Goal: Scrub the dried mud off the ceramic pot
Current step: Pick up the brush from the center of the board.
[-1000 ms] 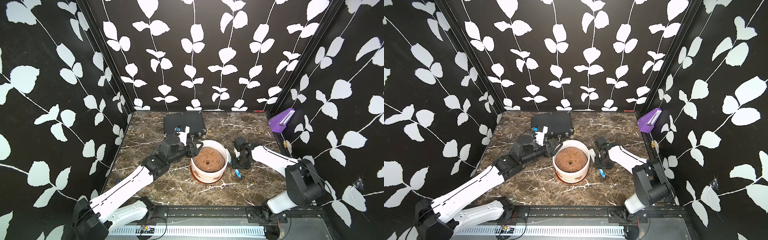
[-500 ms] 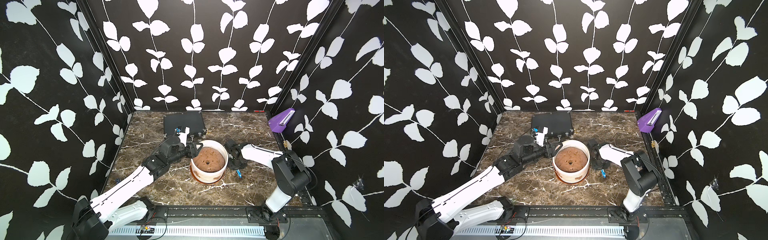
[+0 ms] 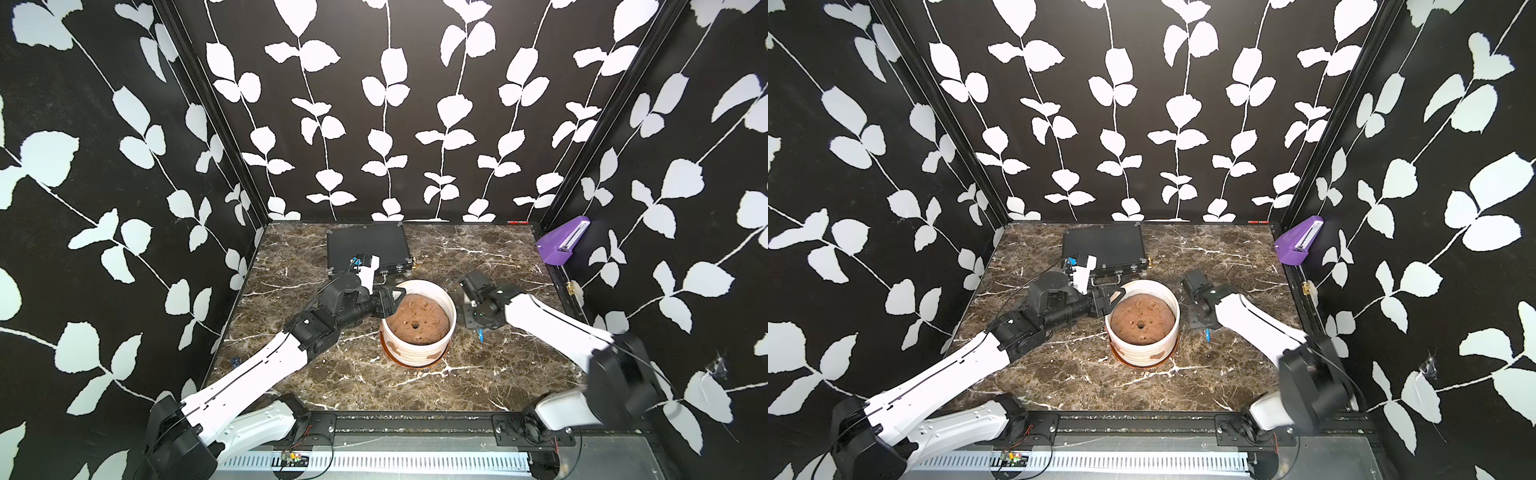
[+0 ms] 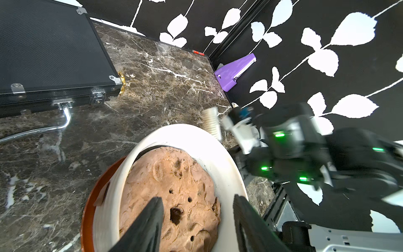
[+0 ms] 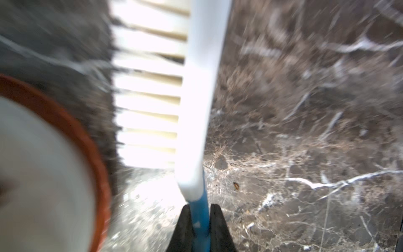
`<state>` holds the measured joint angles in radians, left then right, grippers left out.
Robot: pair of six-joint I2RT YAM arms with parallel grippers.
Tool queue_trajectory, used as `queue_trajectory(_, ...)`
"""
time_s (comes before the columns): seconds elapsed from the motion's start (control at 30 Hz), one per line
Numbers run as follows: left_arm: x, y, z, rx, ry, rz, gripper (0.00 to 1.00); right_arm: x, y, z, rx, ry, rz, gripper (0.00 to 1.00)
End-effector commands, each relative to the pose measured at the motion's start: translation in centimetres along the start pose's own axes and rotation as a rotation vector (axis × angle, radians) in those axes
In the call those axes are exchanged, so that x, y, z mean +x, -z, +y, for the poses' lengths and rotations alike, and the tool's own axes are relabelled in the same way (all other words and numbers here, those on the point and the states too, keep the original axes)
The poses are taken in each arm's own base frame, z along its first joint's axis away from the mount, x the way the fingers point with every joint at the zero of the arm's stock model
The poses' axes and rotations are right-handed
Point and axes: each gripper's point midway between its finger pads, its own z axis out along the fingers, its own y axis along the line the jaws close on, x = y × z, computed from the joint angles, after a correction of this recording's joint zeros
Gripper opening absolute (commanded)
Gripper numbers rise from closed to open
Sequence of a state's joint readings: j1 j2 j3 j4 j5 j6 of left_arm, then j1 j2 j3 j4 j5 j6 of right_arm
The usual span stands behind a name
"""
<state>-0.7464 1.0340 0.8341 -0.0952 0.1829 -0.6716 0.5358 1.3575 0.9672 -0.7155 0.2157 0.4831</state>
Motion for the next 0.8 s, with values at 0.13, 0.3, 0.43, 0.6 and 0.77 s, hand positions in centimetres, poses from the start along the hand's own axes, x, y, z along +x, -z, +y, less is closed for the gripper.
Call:
queue_trajectory(0.13, 0.0, -0.1, 0.2, -0.036, -0.038, 0.032, 0.55, -5.3, 11.5, 3.4, -0.367, -0.098, -0.323, 0.0)
queue_trajectory(0.3, 1.0, 1.1, 4.0, -0.279, -0.047, 0.114, 0.55, -6.1, 15.0, 5.7, -0.516, -0.105, -0.371, 0.0)
queue_trajectory(0.43, 0.9, 2.8, 5.4, -0.381, -0.088, 0.13, 0.57, -5.8, 15.4, 5.8, -0.505, -0.102, -0.408, 0.0)
queue_trajectory(0.6, 3.3, 1.9, 7.5, -0.475, -0.105, 0.283, 0.54, -5.3, 15.8, 5.0, -0.526, -0.107, -0.508, 0.0)
queue_trajectory(0.77, 4.5, 0.6, 7.4, -0.435, -0.071, 0.311, 0.53, -4.0, 15.9, 4.9, -0.537, -0.091, -0.477, 0.0)
